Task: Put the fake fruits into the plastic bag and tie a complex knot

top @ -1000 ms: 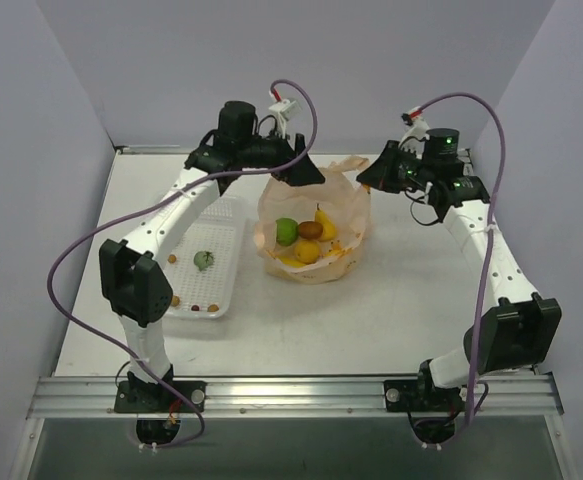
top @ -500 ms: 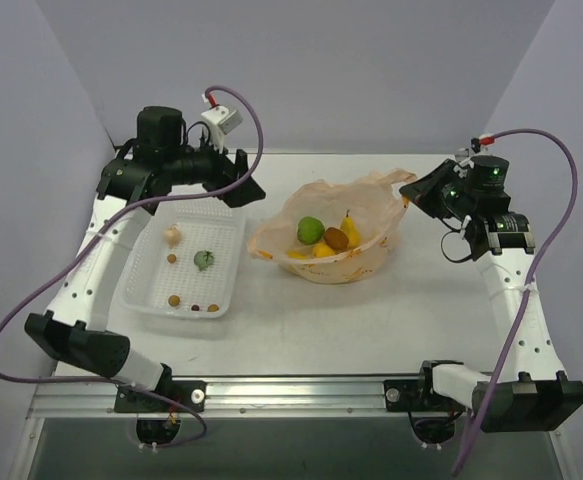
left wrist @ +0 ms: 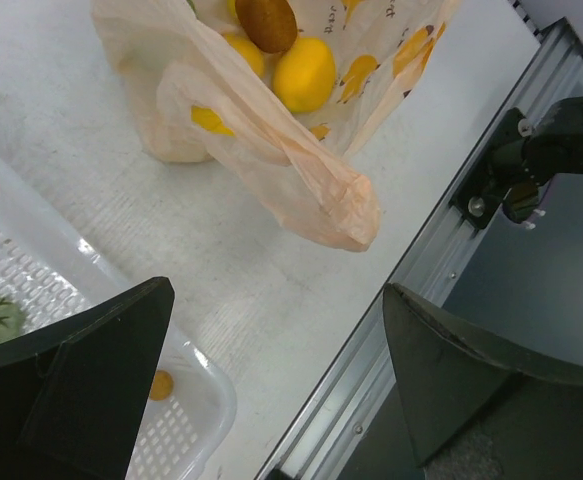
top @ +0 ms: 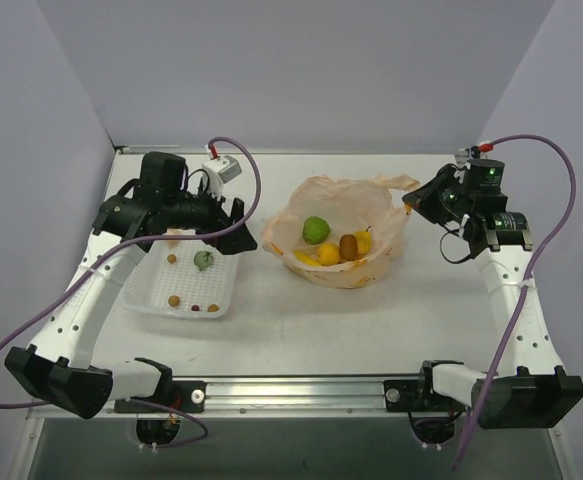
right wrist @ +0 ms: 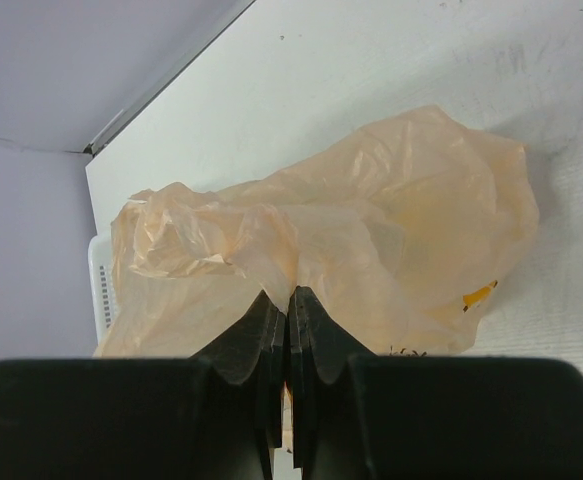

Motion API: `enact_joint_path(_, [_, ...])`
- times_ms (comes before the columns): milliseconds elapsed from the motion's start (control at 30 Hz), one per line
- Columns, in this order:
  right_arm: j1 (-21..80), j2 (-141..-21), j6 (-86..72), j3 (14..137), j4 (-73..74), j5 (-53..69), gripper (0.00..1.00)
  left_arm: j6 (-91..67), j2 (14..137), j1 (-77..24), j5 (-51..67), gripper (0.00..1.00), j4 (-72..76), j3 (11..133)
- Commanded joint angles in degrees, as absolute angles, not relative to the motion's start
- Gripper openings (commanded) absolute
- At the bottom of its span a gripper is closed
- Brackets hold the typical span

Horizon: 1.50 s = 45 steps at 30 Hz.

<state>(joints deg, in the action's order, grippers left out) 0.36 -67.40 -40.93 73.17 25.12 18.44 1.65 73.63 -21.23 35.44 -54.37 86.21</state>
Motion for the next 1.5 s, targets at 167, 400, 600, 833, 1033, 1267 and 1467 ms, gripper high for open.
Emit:
enact_joint_path(167, [0.2, -66.8, -40.3, 72.5, 24.6, 19.2, 0.0, -4.6, 73.4, -26.2, 36.7, 0.97, -39.9, 80.1])
enact_joint_path(400, [0.2, -66.0, -38.8, 73.4, 24.6, 19.3, 0.0, -6.6, 78.0, -28.0, 35.7, 0.6, -30.0, 81.7])
enact_joint_path(600, [-4.3, -67.2, -33.9, 79.8, 24.6, 21.5, 0.0, -9.3, 81.5, -20.5, 39.4, 0.0, -29.8, 91.6])
enact_joint_path(833, [-8.0, -67.1, -32.4, 80.4, 24.8, 25.1, 0.0, -11.3, 84.1, -13.1, 44.7, 0.0, -33.7, 101.4])
enact_joint_path(1033, [-7.8, -69.2, -35.9, 74.4, 23.6, 26.0, 0.0, -13.3, 86.0, -13.1, 41.2, 0.0, -33.9, 94.9])
enact_joint_path(1267, [-6.9, -71.1, -37.2, 75.6, 20.5, 28.2, 0.0, -10.1, 89.4, -11.6, 39.9, 0.07, -32.9, 99.2])
enact_joint_path(1467, [-5.8, -70.6, -37.2, 76.6, 20.2, 28.5, 0.0, -3.3, 88.2, -9.8, 41.0, 0.81, -31.9, 103.5])
